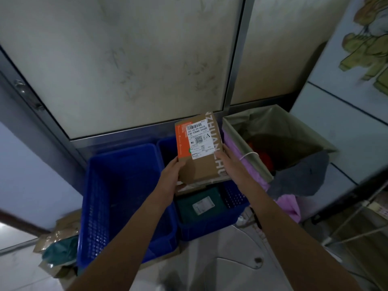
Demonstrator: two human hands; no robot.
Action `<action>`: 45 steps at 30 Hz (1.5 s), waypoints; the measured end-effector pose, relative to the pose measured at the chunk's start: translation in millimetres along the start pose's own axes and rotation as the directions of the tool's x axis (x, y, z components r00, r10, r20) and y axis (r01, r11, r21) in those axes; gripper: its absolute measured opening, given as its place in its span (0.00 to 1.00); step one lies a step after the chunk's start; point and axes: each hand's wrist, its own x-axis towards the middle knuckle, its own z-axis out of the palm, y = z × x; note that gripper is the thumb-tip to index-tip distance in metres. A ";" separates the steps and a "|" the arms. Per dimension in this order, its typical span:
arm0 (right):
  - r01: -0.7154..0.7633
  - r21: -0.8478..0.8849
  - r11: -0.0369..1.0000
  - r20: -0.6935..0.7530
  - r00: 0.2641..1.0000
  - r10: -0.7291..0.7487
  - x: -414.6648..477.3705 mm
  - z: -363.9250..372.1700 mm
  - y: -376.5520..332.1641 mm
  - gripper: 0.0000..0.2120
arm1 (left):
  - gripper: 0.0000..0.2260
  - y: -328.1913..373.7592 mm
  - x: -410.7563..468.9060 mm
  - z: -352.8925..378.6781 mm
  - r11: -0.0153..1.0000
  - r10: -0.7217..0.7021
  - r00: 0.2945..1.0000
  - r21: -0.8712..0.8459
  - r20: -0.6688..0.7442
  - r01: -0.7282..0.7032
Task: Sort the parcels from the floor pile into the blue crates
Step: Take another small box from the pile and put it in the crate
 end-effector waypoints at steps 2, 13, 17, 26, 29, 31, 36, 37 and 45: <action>-0.023 -0.040 0.999 0.034 0.999 0.025 17.7 2.6 -2.1 0.37 | 0.18 4.3 15.0 -3.2 1.000 0.007 0.998 -0.001 -0.064 -0.007; -0.036 -0.185 0.982 0.070 0.996 0.050 108.2 22.6 -17.9 0.25 | 0.21 15.0 119.3 -26.9 0.998 0.033 0.986 -0.055 -0.165 -0.043; -0.087 -0.249 0.965 0.045 0.994 0.101 148.0 14.3 -6.3 0.24 | 0.21 20.6 159.4 -23.0 0.998 0.059 0.990 0.005 -0.130 -0.059; -0.115 -0.243 0.963 -0.051 0.993 0.106 200.2 6.3 46.1 0.15 | 0.23 -26.3 238.7 2.3 0.976 -0.021 0.997 0.214 -0.072 0.036; -0.159 -0.306 0.939 -0.079 0.987 0.141 223.9 0.9 86.4 0.20 | 0.20 -58.3 258.6 12.1 0.970 -0.129 0.991 0.204 -0.040 0.134; -0.172 -0.348 0.921 -0.070 0.985 0.158 241.5 -2.7 107.5 0.21 | 0.21 -78.5 273.8 19.0 0.961 -0.179 0.983 0.206 -0.050 0.185; -0.231 -0.418 0.879 -0.056 0.972 0.229 288.2 -14.9 179.4 0.32 | 0.21 -127.5 316.2 48.4 0.949 -0.262 0.961 0.157 -0.088 0.273; -0.244 -0.429 0.870 -0.062 0.968 0.241 300.5 -18.8 201.0 0.35 | 0.21 -139.4 326.9 54.5 0.948 -0.271 0.958 0.146 -0.087 0.282; -0.177 -0.561 0.809 -0.158 0.982 0.106 344.7 -14.5 255.2 0.32 | 0.30 -218.2 412.6 72.2 0.943 -0.290 0.948 0.131 -0.133 0.307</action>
